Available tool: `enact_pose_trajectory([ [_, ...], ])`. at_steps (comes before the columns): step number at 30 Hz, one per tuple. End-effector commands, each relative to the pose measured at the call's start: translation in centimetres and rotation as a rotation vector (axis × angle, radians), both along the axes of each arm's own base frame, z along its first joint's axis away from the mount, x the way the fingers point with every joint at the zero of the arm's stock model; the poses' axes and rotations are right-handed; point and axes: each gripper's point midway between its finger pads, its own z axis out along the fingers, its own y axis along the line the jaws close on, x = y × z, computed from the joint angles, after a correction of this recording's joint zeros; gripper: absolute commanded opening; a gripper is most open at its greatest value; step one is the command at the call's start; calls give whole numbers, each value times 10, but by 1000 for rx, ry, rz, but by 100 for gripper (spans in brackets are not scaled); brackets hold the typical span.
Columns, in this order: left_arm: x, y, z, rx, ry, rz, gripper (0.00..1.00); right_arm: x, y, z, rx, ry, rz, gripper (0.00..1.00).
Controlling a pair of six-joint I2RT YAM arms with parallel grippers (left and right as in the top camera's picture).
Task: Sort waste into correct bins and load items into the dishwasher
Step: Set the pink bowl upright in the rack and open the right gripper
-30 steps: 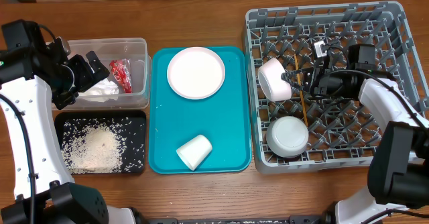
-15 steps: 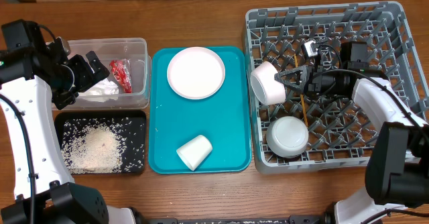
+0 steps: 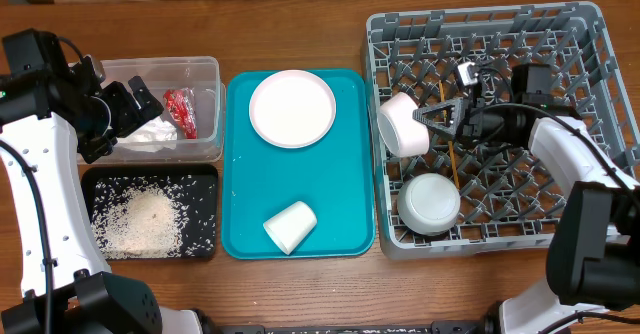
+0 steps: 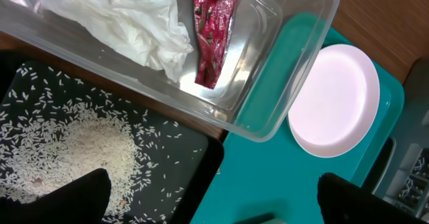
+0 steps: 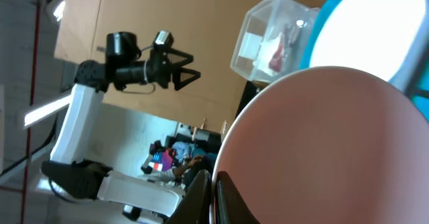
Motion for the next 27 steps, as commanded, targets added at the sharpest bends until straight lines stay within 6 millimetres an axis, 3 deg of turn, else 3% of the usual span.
enact_pose_trajectory([
  [1, 1, -1, 10, 18, -30, -14, 100, 3, -9, -6, -21, 8, -33, 4],
  [7, 1, -1, 10, 18, -30, -14, 100, 6, -21, -6, -22, 8, -66, 7],
  [12, 1, -1, 10, 18, -30, -14, 100, 10, -28, -7, -30, 3, -90, 16],
  [17, 1, -1, 10, 18, -30, -14, 100, 16, -40, -16, -86, 11, -138, 48],
  [18, 1, -1, 10, 18, -30, -14, 100, 17, -42, -16, -85, 7, -143, 50],
  [27, 1, -1, 10, 18, -30, -14, 100, 25, -66, -13, -70, 46, -212, 53],
])
